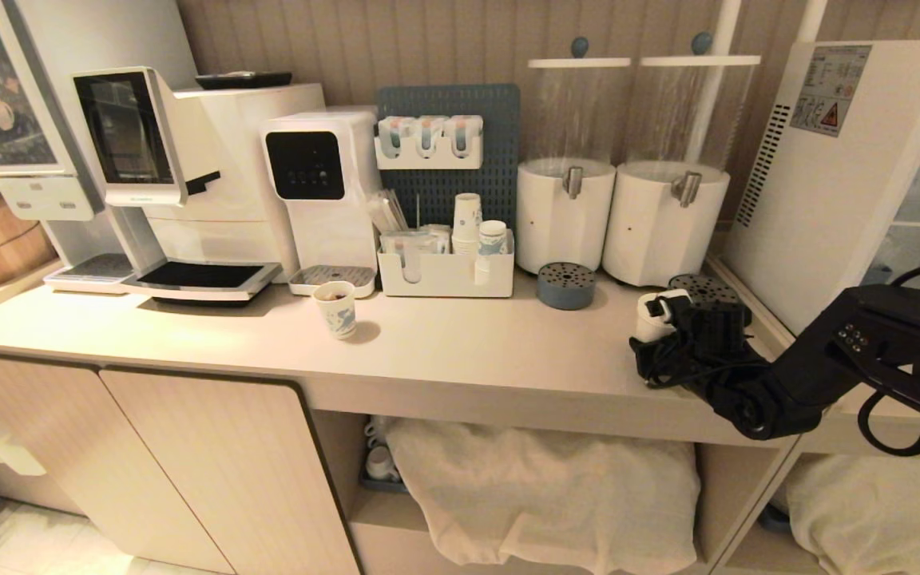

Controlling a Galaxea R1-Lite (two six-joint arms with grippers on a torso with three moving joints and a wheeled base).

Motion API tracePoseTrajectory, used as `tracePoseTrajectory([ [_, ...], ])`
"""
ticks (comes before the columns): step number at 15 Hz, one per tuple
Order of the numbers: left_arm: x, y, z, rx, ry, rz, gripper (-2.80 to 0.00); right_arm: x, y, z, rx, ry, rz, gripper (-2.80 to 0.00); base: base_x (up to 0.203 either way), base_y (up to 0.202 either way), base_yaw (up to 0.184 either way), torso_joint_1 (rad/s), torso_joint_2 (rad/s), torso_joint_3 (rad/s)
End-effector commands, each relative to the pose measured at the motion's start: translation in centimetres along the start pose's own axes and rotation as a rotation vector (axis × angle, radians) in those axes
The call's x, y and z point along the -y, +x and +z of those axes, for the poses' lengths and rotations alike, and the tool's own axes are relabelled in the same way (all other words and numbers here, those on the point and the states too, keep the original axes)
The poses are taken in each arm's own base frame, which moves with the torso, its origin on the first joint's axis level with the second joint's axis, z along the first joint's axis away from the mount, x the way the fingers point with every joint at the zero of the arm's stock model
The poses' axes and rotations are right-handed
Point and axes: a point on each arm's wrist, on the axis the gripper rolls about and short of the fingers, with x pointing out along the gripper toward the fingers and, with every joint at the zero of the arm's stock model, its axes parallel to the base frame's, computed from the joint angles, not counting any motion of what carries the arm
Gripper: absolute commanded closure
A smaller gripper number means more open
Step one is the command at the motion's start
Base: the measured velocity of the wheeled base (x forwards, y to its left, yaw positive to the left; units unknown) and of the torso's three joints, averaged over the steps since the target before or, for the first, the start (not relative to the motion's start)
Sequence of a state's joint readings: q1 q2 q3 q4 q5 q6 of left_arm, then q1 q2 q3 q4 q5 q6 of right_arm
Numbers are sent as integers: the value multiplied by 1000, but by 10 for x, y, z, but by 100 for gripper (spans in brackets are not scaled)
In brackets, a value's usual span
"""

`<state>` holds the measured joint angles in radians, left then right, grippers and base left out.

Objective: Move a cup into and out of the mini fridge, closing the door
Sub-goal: Place the paper cup on the table

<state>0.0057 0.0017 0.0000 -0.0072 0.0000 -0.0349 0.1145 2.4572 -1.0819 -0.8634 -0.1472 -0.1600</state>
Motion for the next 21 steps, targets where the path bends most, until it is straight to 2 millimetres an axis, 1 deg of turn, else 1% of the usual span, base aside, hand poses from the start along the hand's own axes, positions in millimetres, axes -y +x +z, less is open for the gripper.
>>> tracePoseTrajectory([
  [1,0,0,0,-2,0,0,0,-1,5,-3,-11,-1,-22,0,0,0,0,0,0,0],
  [3,0,0,0,-1,0,0,0,-1,8,-3,-12,0,-61,0,0,0,0,0,0,0],
  [5,0,0,0,-1,0,0,0,-1,9,-3,-15,-1,-64,0,0,0,0,0,0,0],
  [6,0,0,0,-2,0,0,0,-1,9,-3,-14,0,-64,-280,0,0,0,0,0,0],
  [11,0,0,0,-2,0,0,0,0,8,-2,-12,0,-64,-280,0,0,0,0,0,0],
  [13,0,0,0,-2,0,0,0,1,4,2,-7,1,-65,-280,0,0,0,0,0,0],
  [15,0,0,0,-1,0,0,0,3,-8,8,-3,1,-57,-280,0,0,0,0,0,0],
  [20,0,0,0,-2,0,0,0,7,-33,11,-10,6,-38,-280,0,0,0,0,0,0],
  [21,0,0,0,-1,0,0,0,8,-38,11,-6,9,-34,0,0,0,0,0,0,0],
])
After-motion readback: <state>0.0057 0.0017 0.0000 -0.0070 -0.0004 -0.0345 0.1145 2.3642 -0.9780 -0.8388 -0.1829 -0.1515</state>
